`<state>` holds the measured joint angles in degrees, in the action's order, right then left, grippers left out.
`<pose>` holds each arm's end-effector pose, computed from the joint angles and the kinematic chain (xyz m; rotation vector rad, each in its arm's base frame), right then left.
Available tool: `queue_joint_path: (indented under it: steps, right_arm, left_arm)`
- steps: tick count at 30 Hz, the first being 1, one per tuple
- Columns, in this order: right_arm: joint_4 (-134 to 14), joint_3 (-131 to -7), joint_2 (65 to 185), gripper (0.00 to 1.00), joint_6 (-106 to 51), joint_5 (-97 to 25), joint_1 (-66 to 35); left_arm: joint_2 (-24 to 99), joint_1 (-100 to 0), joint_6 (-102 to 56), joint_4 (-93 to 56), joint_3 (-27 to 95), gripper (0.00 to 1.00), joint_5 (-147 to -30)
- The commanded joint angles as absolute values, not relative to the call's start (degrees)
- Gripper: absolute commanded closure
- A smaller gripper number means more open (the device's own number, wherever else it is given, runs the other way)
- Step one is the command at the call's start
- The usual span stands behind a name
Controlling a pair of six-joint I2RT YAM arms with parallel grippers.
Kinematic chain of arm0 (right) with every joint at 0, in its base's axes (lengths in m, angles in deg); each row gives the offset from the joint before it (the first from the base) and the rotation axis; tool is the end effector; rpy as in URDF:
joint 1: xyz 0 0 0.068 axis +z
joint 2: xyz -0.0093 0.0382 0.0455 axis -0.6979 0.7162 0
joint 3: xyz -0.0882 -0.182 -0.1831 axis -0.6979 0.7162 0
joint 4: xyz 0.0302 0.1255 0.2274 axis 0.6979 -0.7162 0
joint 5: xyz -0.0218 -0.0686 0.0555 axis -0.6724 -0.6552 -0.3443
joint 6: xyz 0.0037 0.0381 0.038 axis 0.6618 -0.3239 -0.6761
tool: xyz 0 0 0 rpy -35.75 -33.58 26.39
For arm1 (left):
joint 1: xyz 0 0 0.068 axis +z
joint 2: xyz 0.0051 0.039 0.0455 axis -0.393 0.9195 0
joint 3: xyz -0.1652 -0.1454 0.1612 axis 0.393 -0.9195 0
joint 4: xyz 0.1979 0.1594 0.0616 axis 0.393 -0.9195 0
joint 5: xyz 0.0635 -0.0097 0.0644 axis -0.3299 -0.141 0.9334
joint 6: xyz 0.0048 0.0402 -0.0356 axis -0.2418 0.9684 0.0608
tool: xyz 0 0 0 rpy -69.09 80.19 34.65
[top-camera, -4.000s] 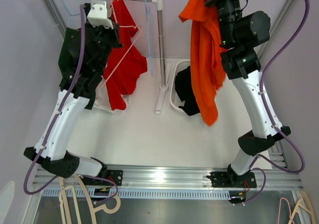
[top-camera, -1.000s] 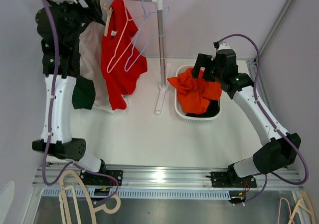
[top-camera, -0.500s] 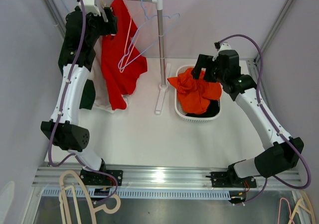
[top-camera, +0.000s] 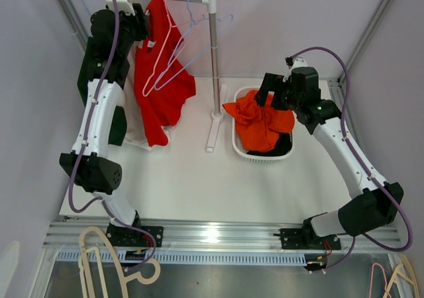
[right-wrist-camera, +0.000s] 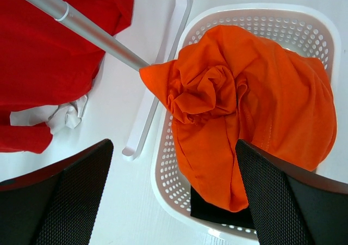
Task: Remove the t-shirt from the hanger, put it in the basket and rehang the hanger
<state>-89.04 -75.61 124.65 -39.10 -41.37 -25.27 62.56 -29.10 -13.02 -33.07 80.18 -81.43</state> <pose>0.2998 0.1048 0.3893 -0.0405 2.0879 0.4459 0.3882 -0.0413 0.5168 0.0749 1.4728 -0.1203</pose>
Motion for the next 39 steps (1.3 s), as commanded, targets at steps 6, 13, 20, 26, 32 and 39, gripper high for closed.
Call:
queue_joint_path:
  steps: [6, 13, 20, 26, 32, 39]
  right_arm:
    - [-87.3, -75.5, 123.3, 0.00, -38.5, -39.5, -26.0]
    - [-86.9, -74.9, 123.0, 0.01, -38.7, -39.3, -26.2]
    - [-86.6, -74.6, 123.2, 0.00, -38.9, -38.1, -26.6]
    - [-86.4, -74.4, 123.0, 0.00, -39.0, -37.9, -26.7]
    - [-86.1, -74.0, 122.6, 0.00, -39.1, -37.3, -26.7]
    - [-86.1, -73.1, 121.6, 0.00, -39.2, -36.7, -26.8]
  left_arm:
    - [65.0, -28.9, -13.0, -34.1, 83.9, 0.46, -80.6]
    - [66.9, -28.9, -12.8, -35.4, 86.3, 0.81, -80.5]
    - [68.3, -28.9, -13.0, -37.1, 87.8, 0.99, -79.6]
    - [68.6, -29.0, -13.3, -38.5, 89.7, 0.99, -81.6]
    - [66.1, -29.6, -13.4, -38.6, 91.9, 0.99, -80.5]
    - [61.1, -29.6, -13.7, -37.7, 89.6, 0.99, -78.6]
